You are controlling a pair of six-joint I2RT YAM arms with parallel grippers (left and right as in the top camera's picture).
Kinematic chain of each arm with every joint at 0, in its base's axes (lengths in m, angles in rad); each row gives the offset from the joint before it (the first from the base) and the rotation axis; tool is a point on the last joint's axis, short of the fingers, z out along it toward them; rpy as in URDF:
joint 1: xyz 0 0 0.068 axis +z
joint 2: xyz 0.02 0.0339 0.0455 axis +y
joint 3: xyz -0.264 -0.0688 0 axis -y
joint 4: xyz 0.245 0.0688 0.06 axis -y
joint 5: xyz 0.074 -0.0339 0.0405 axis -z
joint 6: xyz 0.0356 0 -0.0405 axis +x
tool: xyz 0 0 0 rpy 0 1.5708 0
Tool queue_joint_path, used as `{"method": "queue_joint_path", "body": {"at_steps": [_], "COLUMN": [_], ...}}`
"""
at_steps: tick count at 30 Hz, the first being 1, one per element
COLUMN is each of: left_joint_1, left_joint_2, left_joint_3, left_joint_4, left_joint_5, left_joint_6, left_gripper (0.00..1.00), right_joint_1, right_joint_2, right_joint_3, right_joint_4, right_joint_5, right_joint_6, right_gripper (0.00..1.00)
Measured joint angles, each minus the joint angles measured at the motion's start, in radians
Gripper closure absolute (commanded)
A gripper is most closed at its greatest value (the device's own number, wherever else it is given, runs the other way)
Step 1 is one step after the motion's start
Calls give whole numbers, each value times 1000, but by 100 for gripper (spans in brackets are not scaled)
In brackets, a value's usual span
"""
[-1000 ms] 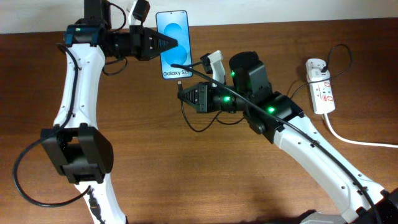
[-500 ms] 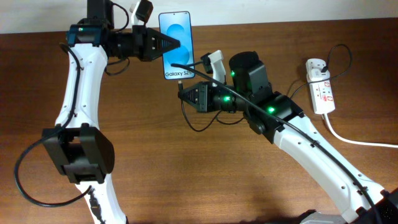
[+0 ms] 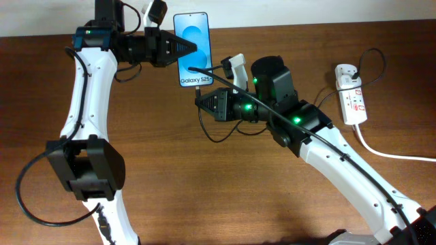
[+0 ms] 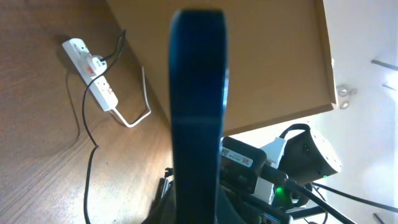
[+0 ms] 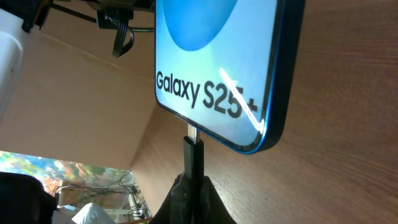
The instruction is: Plug charger to phone and switch on socket
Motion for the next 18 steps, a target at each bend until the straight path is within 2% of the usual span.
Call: {"method": "queue_joint_path", "body": {"at_steps": [18], "left_joint_1": [-17], "left_joint_2": [0], "left_joint_3": [0], "left_joint_4": [15], "left_joint_5": [0], "left_joint_6": [-3], "left_gripper": [100], "right_joint_1": [0], "right_joint_2": [0], "right_joint_3": [0], "right_joint_4": [-5], "right_joint_5": [-3], "right_joint_6": [3], "right_gripper": [96]}}
